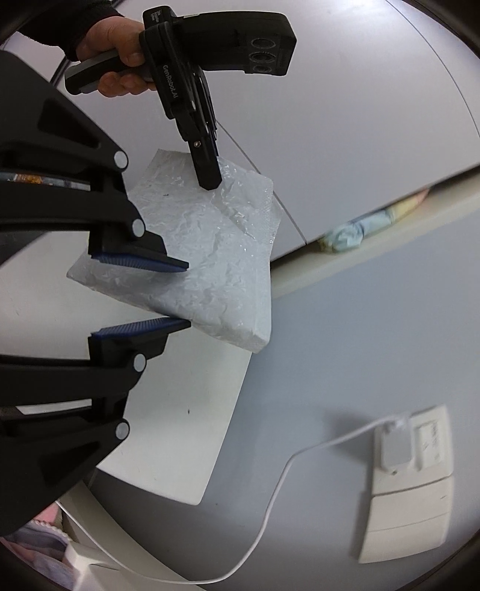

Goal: Collect trash
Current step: 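Lift the plastic sheet with both tools and carry it over the bin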

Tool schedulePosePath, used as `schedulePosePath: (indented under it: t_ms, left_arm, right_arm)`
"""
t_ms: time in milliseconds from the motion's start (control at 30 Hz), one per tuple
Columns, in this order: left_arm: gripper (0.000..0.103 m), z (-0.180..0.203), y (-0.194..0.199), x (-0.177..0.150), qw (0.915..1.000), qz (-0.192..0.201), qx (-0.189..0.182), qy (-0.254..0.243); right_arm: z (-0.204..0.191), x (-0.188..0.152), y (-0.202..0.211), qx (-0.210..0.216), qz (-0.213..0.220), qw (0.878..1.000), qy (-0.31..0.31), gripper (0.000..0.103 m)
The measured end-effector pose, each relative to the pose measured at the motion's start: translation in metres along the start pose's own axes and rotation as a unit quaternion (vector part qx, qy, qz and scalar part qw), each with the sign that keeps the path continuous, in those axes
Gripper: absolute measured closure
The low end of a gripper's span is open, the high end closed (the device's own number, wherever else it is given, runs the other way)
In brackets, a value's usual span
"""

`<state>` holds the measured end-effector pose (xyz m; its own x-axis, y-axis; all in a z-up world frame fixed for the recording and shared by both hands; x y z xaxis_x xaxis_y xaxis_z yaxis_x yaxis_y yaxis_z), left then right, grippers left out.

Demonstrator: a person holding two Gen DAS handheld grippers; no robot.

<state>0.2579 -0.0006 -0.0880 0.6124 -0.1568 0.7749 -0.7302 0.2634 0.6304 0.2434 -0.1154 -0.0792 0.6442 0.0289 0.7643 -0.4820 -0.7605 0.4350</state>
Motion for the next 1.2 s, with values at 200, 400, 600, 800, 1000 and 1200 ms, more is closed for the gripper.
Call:
schedulePosePath:
  t_ms: [200, 400, 600, 800, 1000, 1200]
  left_arm:
    - [0.094, -0.017, 0.054, -0.017, 0.9991, 0.018, 0.034, 0.015]
    - [0.094, -0.046, 0.104, -0.048, 0.9966, 0.030, 0.066, 0.041]
    - [0.094, -0.075, 0.143, -0.085, 0.9931, 0.033, 0.092, 0.065]
    - [0.094, -0.104, 0.170, -0.132, 0.9881, 0.023, 0.118, 0.095]
    - [0.094, -0.140, 0.192, -0.187, 0.9786, 0.008, 0.151, 0.140]
    - [0.094, -0.173, 0.197, -0.248, 0.9661, -0.020, 0.177, 0.187]
  right_arm:
    - [-0.051, -0.014, 0.002, 0.031, -0.007, 0.999, 0.029, 0.077]
    - [-0.104, -0.029, -0.005, 0.060, -0.020, 0.996, 0.058, 0.077]
    - [-0.152, -0.056, -0.018, 0.082, -0.042, 0.993, 0.080, 0.077]
    - [-0.194, -0.084, -0.043, 0.102, -0.071, 0.987, 0.098, 0.077]
    - [-0.232, -0.120, -0.078, 0.130, -0.113, 0.978, 0.113, 0.077]
    - [-0.258, -0.167, -0.118, 0.149, -0.169, 0.966, 0.130, 0.077]
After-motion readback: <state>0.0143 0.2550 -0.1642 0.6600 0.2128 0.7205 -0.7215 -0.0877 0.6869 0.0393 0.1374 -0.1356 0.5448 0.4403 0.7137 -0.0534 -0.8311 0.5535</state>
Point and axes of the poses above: each gripper's, at about its wrist camera, not at the fingertips, and y roughly against the way its jaws point, z to its right, x to its top, the point moved 8 cm from there along -y, roughly the way its jaws point, and after that the axes turned 13 degrees about x, right-handed, at the moved point
